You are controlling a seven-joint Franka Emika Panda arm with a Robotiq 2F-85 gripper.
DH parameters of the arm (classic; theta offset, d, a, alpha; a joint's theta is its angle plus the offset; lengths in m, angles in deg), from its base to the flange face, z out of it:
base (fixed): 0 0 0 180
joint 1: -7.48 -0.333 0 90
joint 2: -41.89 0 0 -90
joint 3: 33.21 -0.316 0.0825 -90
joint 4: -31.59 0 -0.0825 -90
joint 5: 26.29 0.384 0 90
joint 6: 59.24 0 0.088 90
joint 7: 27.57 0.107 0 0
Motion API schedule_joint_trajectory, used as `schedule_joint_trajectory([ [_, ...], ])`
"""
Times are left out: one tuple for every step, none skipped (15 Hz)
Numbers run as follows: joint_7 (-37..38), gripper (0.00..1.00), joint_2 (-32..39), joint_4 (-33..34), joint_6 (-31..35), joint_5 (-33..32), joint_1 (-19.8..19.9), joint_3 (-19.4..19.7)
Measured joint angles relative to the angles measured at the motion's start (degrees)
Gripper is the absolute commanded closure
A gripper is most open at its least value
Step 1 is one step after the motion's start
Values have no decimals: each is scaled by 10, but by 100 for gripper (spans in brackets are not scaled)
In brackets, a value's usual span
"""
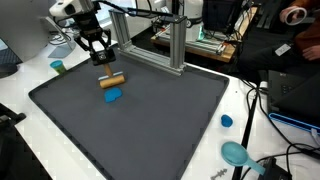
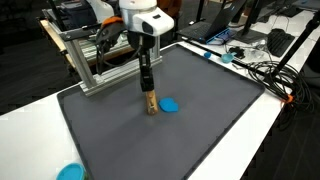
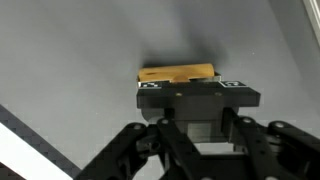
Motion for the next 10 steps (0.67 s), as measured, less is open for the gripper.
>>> schedule_joint_trajectory([
  [1, 79, 2, 4, -4, -1, 0, 0],
  [2, 79, 2, 5, -6, -1, 0, 0],
  [2, 79, 2, 5, -5, -1, -1, -1],
  [2, 79, 2, 5, -3, -1, -1, -4],
  [-2, 79, 0, 3, 1, -1, -3, -10],
  [-7, 79, -6, -4, 6, -1, -8, -18],
  [-9, 79, -17, -14, 14, -2, -16, -26],
  [-9, 79, -33, -28, 20, -7, -28, -32],
  [-1, 79, -52, -43, 22, -16, -42, -36],
  [18, 79, -74, -58, 23, -28, -59, -39],
])
